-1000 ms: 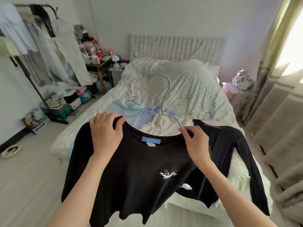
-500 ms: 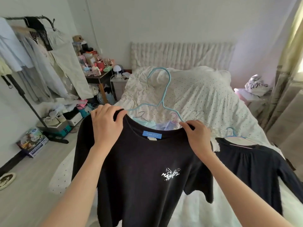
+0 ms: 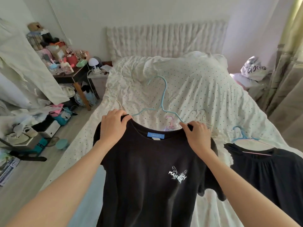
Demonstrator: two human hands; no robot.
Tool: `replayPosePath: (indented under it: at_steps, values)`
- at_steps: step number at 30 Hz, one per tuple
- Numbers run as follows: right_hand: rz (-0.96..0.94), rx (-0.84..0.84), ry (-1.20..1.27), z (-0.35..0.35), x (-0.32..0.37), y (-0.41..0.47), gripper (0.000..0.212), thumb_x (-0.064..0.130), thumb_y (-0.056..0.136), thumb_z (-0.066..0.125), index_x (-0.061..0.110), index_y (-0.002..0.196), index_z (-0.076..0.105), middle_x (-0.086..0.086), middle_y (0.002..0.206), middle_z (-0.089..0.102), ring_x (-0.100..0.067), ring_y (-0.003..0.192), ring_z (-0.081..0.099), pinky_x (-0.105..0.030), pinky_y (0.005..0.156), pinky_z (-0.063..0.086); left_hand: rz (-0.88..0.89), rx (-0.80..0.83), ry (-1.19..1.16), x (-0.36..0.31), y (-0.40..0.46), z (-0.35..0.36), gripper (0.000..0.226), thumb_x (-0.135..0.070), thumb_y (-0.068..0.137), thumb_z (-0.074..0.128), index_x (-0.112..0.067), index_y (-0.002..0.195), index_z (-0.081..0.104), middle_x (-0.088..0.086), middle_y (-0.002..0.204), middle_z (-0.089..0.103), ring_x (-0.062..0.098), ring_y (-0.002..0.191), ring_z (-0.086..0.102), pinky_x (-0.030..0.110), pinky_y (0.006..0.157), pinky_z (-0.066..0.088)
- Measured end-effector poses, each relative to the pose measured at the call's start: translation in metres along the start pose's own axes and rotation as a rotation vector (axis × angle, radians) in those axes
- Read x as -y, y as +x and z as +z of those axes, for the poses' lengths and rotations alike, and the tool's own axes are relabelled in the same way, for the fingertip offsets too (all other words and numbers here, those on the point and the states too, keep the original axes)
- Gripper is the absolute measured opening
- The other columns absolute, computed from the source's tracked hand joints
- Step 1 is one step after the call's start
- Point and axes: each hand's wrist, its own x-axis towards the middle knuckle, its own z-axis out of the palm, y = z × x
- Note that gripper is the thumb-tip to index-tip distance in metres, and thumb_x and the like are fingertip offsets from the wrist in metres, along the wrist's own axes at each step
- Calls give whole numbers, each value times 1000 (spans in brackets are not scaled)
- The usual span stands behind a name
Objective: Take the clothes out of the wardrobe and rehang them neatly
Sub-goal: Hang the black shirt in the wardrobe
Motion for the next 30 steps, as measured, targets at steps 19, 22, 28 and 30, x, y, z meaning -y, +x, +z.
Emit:
replayPosePath:
  at_steps: [19, 22, 28, 30]
  values:
    - [290, 265, 32, 254, -180, 172, 32, 31, 90, 58, 0, 84, 63, -15, 83, 62, -32, 84, 53, -38, 73, 37, 13, 452, 272, 87, 137, 340, 27, -32, 96, 45, -10, 101, 61, 10, 102, 61, 29, 94, 55, 38, 77, 39]
    - [257, 304, 8, 281, -206, 165, 24, 23, 90, 58, -1, 89, 63, -15, 89, 63, -33, 89, 53, -40, 78, 39, -23, 502, 278, 99, 121, 381, 27, -32, 96, 45, -10, 100, 61, 9, 100, 61, 28, 93, 55, 38, 75, 40]
    - [224, 382, -78, 302, -232, 151, 18, 18, 92, 54, 2, 97, 61, -12, 96, 62, -29, 92, 52, -39, 82, 39, -78, 603, 232, 109, 97, 420, 25, -28, 96, 47, -10, 106, 62, 9, 104, 61, 27, 96, 54, 38, 78, 42]
    - [227, 396, -99, 301, -233, 150, 18, 18, 92, 54, 3, 99, 61, -12, 100, 61, -29, 96, 51, -40, 83, 39, -78, 677, 211, 111, 98, 422, 28, -26, 97, 44, -10, 114, 60, 10, 111, 60, 27, 102, 53, 39, 83, 42]
